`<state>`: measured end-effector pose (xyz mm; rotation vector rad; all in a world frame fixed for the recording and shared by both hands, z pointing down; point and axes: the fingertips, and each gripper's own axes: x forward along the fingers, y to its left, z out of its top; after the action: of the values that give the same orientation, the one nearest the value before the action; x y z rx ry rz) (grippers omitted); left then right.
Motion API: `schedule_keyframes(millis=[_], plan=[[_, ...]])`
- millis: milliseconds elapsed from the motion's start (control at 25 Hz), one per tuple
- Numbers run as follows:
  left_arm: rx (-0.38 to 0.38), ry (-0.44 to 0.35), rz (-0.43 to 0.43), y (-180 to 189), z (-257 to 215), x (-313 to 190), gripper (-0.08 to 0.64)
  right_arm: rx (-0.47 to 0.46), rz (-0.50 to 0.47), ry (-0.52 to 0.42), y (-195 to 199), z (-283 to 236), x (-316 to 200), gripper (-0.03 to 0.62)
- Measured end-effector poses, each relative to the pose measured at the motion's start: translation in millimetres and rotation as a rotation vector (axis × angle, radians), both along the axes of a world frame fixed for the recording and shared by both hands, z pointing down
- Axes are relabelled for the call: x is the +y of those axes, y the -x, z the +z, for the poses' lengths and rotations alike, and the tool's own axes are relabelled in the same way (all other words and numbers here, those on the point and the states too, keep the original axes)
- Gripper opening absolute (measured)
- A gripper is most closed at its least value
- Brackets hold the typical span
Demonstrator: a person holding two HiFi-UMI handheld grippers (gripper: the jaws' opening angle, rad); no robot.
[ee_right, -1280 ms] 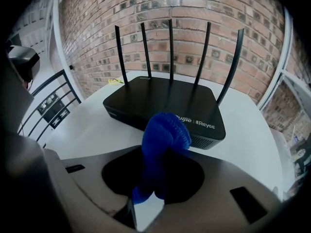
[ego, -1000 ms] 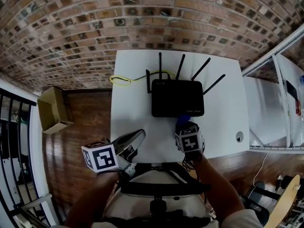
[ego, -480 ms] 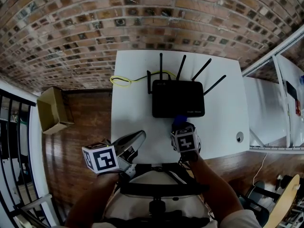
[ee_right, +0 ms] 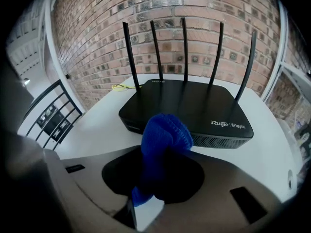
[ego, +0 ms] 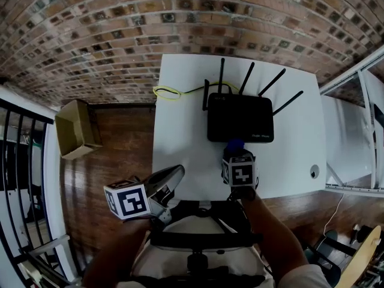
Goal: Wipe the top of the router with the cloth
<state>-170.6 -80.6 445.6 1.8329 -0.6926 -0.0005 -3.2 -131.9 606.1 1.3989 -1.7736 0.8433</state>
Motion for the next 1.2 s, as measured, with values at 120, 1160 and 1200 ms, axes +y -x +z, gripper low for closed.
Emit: schedule_keyframes(millis=[120,1160,1200], plan=[[0.001,0.014,-0.027,14,5,9,0.002,-0.013,0.037,-0.002,1,2,1,0.117],[-0.083,-0.026,-0.159,-43,-25,30,0.002,-0.138,-0.082,-0.012,15,-2,3,0.117],[-0.072,-0.026,-0.161,-41,-25,30,0.002,-0.139,-0.076,-0.010,17,-2,5,0.117]])
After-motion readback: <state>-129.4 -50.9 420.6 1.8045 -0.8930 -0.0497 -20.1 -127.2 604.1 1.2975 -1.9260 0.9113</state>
